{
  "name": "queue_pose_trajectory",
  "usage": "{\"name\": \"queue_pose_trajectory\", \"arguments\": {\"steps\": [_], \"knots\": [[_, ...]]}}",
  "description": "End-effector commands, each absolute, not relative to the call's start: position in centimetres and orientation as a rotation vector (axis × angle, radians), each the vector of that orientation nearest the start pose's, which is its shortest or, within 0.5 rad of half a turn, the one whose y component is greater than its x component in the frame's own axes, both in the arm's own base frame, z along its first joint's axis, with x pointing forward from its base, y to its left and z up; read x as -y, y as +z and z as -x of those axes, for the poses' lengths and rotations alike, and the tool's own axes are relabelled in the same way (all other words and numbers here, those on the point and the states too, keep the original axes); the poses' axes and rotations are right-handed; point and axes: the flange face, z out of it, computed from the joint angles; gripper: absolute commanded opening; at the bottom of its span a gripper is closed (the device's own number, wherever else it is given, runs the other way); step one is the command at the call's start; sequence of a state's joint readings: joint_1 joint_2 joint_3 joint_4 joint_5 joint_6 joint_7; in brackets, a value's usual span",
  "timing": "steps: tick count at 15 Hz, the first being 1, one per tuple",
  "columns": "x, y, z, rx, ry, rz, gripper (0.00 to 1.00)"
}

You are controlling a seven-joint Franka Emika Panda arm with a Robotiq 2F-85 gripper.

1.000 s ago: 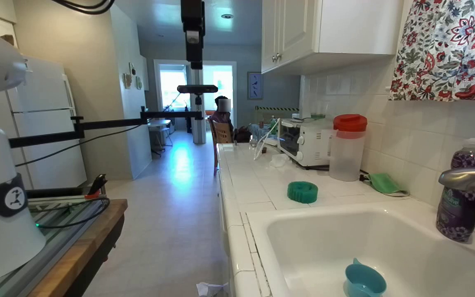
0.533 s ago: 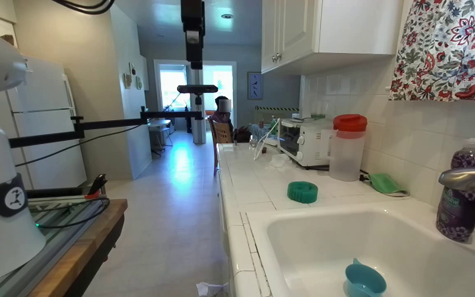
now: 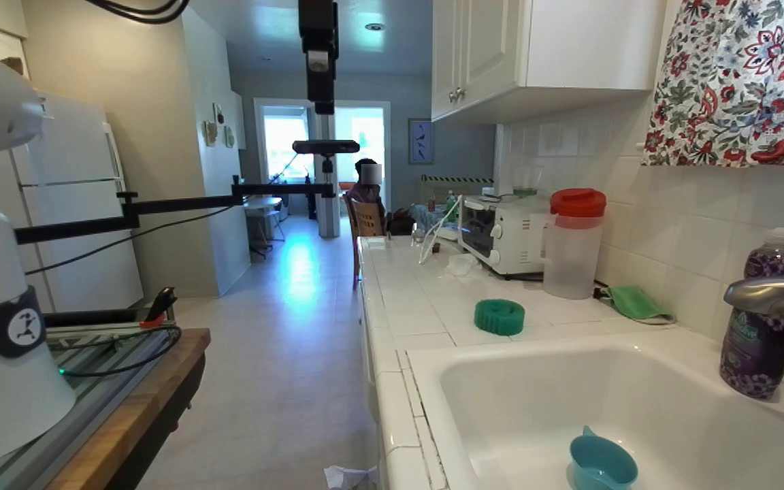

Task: Push the faucet to the center of the sink then push the faucet handle upwards.

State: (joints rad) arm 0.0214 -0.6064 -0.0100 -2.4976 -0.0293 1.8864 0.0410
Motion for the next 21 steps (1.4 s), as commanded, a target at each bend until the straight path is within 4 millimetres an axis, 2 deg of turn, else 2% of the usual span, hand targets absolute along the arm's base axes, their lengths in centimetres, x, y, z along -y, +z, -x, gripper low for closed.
{"name": "queue_pose_trajectory", "arguments": {"steps": [1, 13, 18, 21], "knots": [[-0.2, 49.0, -36.6, -0.029, 0.008, 3.164, 1.0], [-0.2, 49.0, -36.6, -0.029, 0.008, 3.164, 1.0], [-1.3, 51.2, -39.6, 0.047, -0.099, 3.208, 1.0], [-0.6, 53.0, -42.4, 0.016, -0.232, 3.193, 1.0]]}}
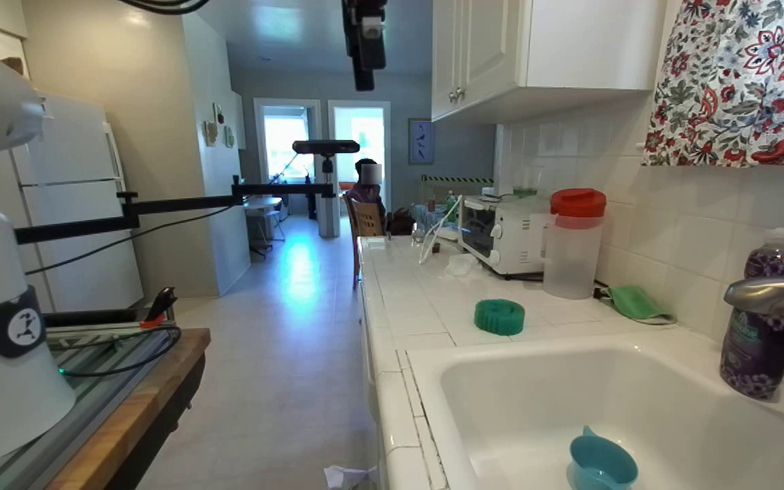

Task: Push the faucet to the center of the sink then push the faucet handle upwards.

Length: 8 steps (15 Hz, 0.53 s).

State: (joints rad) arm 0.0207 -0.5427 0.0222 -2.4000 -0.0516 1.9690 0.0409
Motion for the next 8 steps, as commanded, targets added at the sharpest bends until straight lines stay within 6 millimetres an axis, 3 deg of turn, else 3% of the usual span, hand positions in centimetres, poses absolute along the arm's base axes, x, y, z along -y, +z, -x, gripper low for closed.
{"name": "queue_pose_trajectory", "arguments": {"steps": [1, 8], "knots": [[0.2, 53.6, -43.4, -0.015, -0.273, 3.179, 1.0], [8.3, 57.0, -49.6, -0.268, -0.48, 3.092, 1.0]]}}
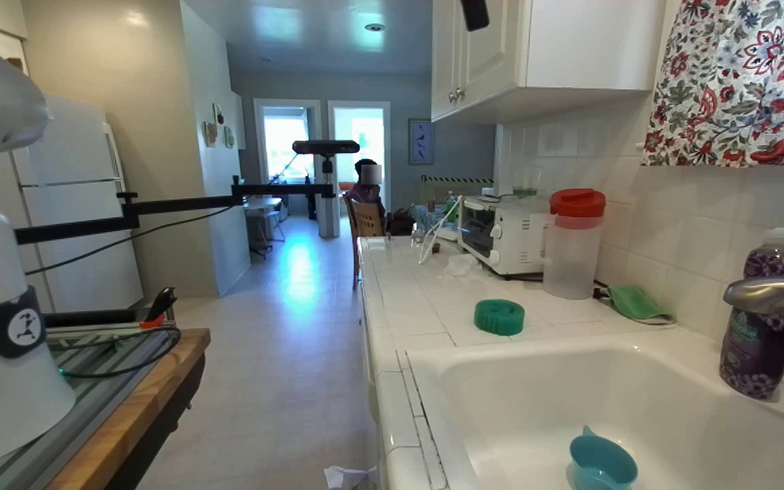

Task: Push the faucet to the center of the sink then push the faucet handle upwards.

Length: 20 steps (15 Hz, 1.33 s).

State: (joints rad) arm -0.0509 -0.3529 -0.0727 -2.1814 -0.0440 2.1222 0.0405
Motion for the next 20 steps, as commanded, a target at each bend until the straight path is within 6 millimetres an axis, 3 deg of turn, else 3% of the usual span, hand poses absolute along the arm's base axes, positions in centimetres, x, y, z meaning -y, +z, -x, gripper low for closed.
{"name": "queue_pose_trajectory", "arguments": {"steps": [1, 4, 6, 7, 9, 14, 20], "knots": [[9.2, 57.3, -50.5, -0.284, -0.499, 3.088, 1.0], [11.7, 57.8, -53.9, -0.334, -0.515, 3.066, 1.0], [12.3, 58.0, -55.5, -0.364, -0.49, 3.053, 1.0], [11.9, 57.6, -54.0, -0.385, -0.538, 3.071, 1.0], [12.1, 57.5, -55.3, -0.393, -0.52, 3.07, 1.0], [12.7, 57.5, -56.2, -0.427, -0.524, 3.05, 1.0], [17.5, 55.7, -60.2, -0.589, -0.685, 2.95, 1.0]]}}
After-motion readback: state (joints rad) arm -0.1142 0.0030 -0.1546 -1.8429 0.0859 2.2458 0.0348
